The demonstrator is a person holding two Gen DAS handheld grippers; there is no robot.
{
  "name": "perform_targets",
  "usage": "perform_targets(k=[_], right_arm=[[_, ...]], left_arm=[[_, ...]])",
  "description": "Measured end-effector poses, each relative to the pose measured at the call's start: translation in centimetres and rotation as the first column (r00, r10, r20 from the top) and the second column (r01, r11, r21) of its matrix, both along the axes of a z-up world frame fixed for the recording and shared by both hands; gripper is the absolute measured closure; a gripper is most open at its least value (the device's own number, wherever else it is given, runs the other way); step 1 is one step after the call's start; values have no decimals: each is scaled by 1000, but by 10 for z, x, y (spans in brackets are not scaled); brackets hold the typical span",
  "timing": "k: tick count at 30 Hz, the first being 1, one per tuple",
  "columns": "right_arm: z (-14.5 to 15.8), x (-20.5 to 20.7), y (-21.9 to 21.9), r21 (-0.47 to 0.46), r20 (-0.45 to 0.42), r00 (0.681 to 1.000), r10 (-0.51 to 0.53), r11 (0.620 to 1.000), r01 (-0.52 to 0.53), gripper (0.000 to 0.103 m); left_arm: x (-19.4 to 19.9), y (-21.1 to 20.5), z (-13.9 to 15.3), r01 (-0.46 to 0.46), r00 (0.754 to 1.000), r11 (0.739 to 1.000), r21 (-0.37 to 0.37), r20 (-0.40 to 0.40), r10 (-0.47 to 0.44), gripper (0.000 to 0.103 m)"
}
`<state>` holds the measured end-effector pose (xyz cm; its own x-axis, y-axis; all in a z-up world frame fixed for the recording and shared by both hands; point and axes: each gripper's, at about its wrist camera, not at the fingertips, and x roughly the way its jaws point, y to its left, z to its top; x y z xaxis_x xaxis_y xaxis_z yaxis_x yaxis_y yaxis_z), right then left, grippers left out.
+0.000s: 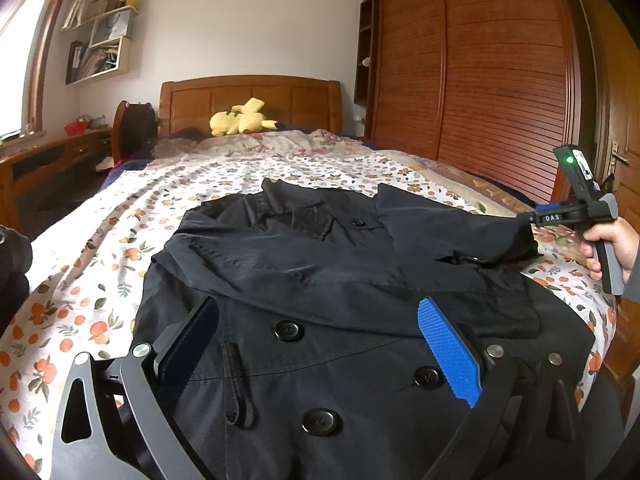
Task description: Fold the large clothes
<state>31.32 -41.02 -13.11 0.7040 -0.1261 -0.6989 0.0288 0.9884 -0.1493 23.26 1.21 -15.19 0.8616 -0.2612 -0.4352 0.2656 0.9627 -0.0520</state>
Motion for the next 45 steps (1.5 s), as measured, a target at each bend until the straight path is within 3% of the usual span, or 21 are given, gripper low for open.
perform_targets(k=[11,19,26,29,31,34,38,45], right_arm=[[-31,-5,-11,13,-107,994,25,1000,-24,35],[-62,2,-14,17,-200,980,-5,1000,8,26],[-68,6,-15,29,-240,971,3,1000,5,26],[-72,6,-13,52,-260,965,28,999,-15,41],[-71,5,-9,45,-261,964,44,998,-34,64],[-57,-2,1,10,-207,976,60,998,-60,88],[-21,-17,12,24,-86,993,79,997,-77,92],[44,-38,50,70,28,983,181,981,-183,92]], left_arm=[[-1,-4,-2,-3,1000,1000,23,-6,3,3],[0,-9,-5,-1,1000,999,42,-10,1,3],[0,-10,-4,0,1000,999,44,-4,0,3],[-1,-9,-3,0,1000,999,44,-3,0,3],[-2,-9,-3,0,1000,999,44,0,0,3],[-4,-8,-2,-2,1000,999,44,4,2,3],[-7,-5,0,-6,1000,999,44,6,5,3],[-12,1,4,-14,1000,999,43,18,13,3]])
